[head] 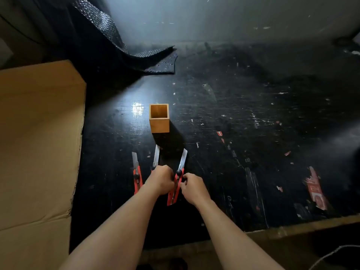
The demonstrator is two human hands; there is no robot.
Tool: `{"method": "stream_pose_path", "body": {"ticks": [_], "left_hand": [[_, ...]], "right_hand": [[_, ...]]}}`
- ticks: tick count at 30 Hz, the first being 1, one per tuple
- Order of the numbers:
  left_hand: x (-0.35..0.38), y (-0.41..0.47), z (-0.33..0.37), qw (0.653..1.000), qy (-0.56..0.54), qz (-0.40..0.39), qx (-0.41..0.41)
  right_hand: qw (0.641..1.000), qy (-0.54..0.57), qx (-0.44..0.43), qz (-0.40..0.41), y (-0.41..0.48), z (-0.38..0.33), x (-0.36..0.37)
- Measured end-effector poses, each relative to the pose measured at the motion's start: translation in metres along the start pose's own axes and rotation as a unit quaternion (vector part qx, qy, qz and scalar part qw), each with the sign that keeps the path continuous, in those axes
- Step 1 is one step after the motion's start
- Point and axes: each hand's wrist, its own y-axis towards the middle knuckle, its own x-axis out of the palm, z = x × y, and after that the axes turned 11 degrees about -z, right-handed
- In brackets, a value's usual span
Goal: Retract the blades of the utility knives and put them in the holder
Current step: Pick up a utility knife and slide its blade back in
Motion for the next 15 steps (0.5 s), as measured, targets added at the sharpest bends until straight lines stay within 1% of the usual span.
{"method": "stream_pose_path", "body": {"ticks": [5,8,11,15], "left_hand": [[0.017,0.007,0.000,0.996,-0.082,0.007,-0.023],[0.022,0.010,-0.002,0.988,-0.149,0.006,-0.038],[0.023,0.010,-0.003,0.977,-0.208,-0.006,-0.041],[0.017,0.005,0.002,0.962,-0.273,-0.008,-0.021]], "right_hand": [[0.994,0.102,0.031,0.018,0.001,0.005,0.006],[0.987,0.152,0.038,0.047,-0.001,0.011,0.008],[0.977,0.204,0.028,0.053,-0.007,0.016,0.008],[0.962,0.268,-0.010,0.060,-0.016,0.015,-0.002]]}}
